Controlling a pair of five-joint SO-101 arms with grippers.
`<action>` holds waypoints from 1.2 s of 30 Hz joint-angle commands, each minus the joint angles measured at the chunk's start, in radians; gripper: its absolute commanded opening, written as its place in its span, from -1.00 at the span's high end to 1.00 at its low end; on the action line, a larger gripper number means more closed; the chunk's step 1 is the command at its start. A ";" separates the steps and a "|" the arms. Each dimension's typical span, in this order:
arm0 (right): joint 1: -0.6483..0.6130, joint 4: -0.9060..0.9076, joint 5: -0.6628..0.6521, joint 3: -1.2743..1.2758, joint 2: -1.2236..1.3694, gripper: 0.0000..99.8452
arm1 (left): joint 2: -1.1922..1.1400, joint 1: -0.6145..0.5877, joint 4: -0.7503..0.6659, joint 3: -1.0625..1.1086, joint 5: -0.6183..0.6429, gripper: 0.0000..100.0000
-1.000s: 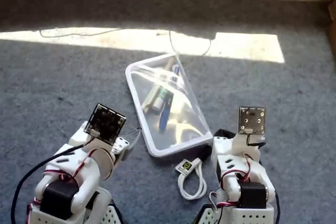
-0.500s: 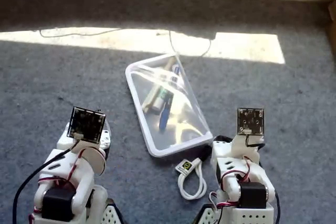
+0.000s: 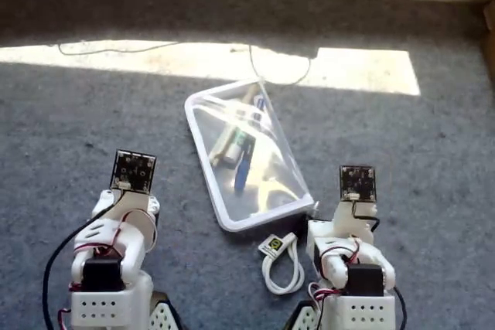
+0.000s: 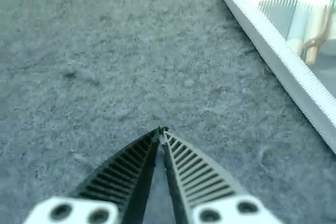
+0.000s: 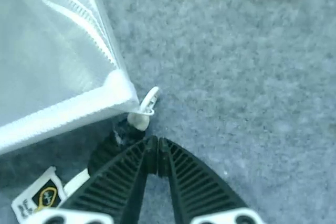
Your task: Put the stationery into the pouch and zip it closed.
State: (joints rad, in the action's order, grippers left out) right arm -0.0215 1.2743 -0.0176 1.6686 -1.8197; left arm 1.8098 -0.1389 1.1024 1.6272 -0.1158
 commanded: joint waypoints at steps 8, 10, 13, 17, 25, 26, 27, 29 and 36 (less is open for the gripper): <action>0.008 -0.038 0.005 0.113 -0.012 0.99 | -0.002 -0.015 -0.026 0.068 -0.012 0.98; 0.008 -0.038 0.005 0.113 -0.012 0.99 | -0.004 -0.016 -0.021 0.068 -0.012 0.99; 0.008 -0.038 0.005 0.113 -0.012 0.99 | -0.004 -0.016 0.044 0.068 -0.012 0.99; 0.008 -0.038 0.005 0.113 -0.012 0.99 | -0.004 -0.015 0.149 0.068 -0.012 0.98; 0.008 -0.038 0.005 0.113 -0.012 0.99 | -0.004 -0.015 0.216 0.068 -0.011 0.99; 0.008 -0.038 0.005 0.113 -0.012 0.99 | -0.004 -0.015 0.216 0.068 -0.011 0.99; 0.008 -0.038 0.005 0.113 -0.012 0.99 | -0.004 -0.015 0.216 0.068 -0.011 0.99; 0.008 -0.038 0.005 0.113 -0.012 0.99 | -0.004 -0.015 0.216 0.068 -0.011 0.99; 0.008 -0.038 0.005 0.113 -0.012 0.99 | -0.004 -0.015 0.216 0.068 -0.011 0.99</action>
State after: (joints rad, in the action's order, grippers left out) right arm -0.0215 1.2651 -0.0176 1.6686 -1.8197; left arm 1.8082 -0.1465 1.3142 1.6732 -0.1158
